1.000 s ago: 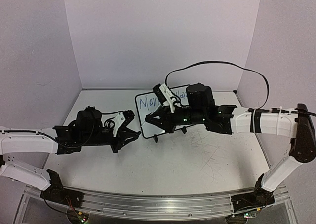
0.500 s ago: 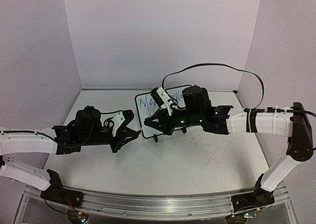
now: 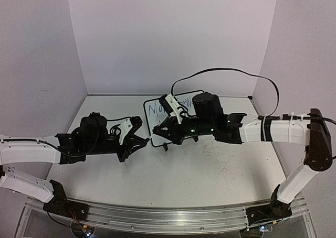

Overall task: Write a sentence on the whiteboard
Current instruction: Insert the whiteboard marker without the cap into the pen cap.

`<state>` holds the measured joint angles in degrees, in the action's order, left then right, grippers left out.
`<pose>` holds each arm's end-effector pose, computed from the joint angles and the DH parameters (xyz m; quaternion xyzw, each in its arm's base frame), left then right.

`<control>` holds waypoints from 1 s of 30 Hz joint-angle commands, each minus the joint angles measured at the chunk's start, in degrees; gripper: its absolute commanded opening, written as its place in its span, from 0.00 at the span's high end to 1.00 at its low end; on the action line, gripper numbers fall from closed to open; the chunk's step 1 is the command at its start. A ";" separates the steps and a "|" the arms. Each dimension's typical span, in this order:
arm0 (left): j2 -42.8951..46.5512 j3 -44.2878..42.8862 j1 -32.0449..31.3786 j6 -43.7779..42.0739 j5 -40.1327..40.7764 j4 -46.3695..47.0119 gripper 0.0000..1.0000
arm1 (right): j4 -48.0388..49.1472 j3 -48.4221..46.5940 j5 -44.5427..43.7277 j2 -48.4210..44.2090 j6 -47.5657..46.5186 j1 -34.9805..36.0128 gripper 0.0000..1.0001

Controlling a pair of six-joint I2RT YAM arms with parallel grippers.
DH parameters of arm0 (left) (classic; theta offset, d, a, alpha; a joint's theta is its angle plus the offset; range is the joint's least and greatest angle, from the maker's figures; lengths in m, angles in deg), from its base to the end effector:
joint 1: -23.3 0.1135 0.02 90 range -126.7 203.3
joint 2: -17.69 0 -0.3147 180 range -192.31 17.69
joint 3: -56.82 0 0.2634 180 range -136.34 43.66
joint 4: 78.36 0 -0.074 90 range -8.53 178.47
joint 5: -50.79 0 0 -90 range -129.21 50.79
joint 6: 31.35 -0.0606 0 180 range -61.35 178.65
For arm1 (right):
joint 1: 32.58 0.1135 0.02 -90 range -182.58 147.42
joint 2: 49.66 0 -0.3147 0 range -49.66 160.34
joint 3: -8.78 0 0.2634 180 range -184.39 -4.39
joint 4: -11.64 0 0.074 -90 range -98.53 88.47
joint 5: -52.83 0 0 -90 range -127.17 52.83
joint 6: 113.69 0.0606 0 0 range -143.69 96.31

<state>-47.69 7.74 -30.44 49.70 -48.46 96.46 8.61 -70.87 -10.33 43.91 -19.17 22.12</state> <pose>0.1496 -0.2204 0.2767 0.4673 0.6800 -0.2754 0.4934 0.2191 0.3568 0.3269 -0.4566 0.6493 0.4482 0.4112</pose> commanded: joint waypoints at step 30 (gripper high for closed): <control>0.98 -1.34 -0.40 0.65 1.11 0.47 1.00 | 5.28 -0.31 2.47 0.42 1.21 0.42 1.00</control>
<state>-47.52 7.74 -30.55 49.94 -47.99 94.72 11.83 -68.79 -9.23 43.47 -18.78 22.23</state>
